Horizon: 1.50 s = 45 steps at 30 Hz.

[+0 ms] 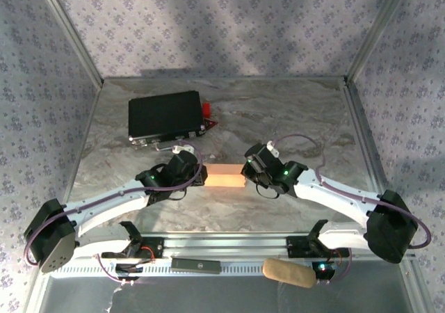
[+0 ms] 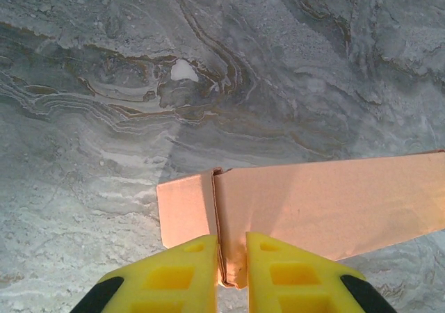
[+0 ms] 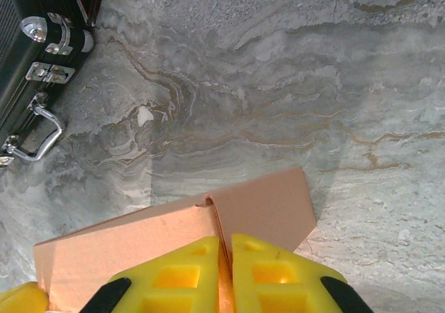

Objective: Fold the paper box

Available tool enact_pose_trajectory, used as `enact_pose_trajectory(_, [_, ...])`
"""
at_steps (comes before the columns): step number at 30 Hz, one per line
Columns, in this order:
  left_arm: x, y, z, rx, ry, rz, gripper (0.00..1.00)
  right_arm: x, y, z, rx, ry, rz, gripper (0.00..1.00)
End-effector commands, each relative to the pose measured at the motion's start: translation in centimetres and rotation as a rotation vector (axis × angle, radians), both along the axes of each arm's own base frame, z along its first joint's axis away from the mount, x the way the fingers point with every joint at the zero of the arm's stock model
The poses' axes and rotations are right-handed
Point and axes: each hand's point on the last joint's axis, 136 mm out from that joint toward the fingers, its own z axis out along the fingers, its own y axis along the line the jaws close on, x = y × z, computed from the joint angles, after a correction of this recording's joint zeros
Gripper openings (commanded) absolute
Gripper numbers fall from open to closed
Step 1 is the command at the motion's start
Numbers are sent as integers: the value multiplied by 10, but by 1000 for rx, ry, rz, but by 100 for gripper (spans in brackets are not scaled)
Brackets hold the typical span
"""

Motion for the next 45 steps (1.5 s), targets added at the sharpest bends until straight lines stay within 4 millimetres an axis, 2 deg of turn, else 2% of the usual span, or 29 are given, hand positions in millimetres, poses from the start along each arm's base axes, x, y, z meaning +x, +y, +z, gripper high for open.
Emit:
enact_pose_trajectory(1, [-12,21,-24,137,63,2,16,-24,-36,-30,-217,86,18,15])
enact_pose_trajectory(5, [-13,20,-20,115,53,11,16,-25,-31,8,-146,6,16,28])
enact_pose_trajectory(8, [-12,18,-15,94,37,17,16,-32,-28,32,-30,-27,-44,50])
enact_pose_trajectory(9, [-12,17,-13,84,32,17,16,-37,-25,33,20,-16,-68,58])
enact_pose_trajectory(11, [-13,15,-10,72,23,19,15,-45,-10,34,139,8,-110,66])
enact_pose_trajectory(15, [-15,10,-8,56,11,17,15,-49,30,33,376,64,-169,74])
enact_pose_trajectory(18, [-18,5,-9,49,10,10,15,-44,53,32,449,113,-196,79])
enact_pose_trajectory(22, [-23,-2,-8,37,5,-1,15,-40,66,22,469,178,-264,83])
enact_pose_trajectory(26, [-30,-8,-8,42,-7,-12,14,-26,68,9,523,179,-340,83])
enact_pose_trajectory(31, [-43,-16,-12,31,-11,-31,14,-15,62,-4,516,177,-362,82])
enact_pose_trajectory(37, [-50,-22,-11,26,-17,-47,15,-18,44,-31,494,207,-370,80])
enact_pose_trajectory(42, [-48,-19,5,21,-45,-43,22,-20,29,-38,463,199,-384,80])
enact_pose_trajectory(45, [-45,-10,23,11,-79,-30,34,-20,25,-41,457,212,-372,79])
